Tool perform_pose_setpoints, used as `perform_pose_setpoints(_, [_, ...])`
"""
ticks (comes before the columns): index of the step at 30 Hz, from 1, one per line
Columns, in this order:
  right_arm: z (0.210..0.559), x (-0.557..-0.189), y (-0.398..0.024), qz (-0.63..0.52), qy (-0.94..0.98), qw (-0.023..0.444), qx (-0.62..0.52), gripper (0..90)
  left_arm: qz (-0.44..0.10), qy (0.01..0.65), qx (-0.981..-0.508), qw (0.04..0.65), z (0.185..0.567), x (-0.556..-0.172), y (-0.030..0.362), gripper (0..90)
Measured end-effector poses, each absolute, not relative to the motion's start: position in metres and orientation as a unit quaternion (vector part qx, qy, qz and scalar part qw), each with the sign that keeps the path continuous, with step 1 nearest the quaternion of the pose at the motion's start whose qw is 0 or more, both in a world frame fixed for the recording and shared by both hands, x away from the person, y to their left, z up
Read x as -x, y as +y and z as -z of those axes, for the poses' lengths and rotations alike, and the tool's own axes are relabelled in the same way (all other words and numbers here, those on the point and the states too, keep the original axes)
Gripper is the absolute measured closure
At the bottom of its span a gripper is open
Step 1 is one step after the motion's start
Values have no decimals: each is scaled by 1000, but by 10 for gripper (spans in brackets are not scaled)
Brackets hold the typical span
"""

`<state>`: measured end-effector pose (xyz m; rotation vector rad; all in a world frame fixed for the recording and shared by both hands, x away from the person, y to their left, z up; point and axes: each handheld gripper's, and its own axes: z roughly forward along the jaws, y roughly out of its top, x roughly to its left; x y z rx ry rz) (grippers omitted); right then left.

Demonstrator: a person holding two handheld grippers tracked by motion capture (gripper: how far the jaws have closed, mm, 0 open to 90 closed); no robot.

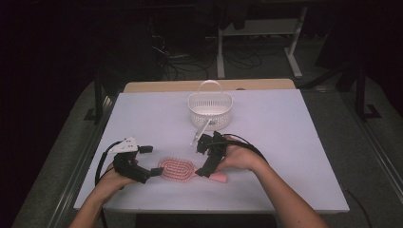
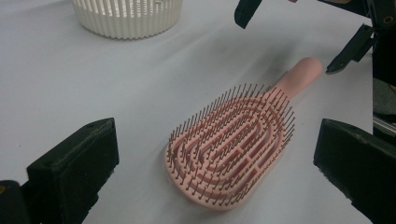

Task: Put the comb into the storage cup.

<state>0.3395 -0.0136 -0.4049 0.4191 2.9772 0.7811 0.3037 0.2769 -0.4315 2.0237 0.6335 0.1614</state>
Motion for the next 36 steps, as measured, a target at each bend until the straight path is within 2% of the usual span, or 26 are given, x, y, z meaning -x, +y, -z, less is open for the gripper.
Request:
perform_pose_setpoints(11, [414,-337,-6,-230,964,17,-130,0,-67,259,-833,485,431,-303,276,2])
perform_pose_setpoints(15, [417,-336,-4,-227,965,12,-128,30,-67,259,-833,485,432,-303,276,2])
perform_pose_setpoints(36, [429,-331,5,-186,976,-9,-114,301,-68,259,-833,485,431,-303,276,2])
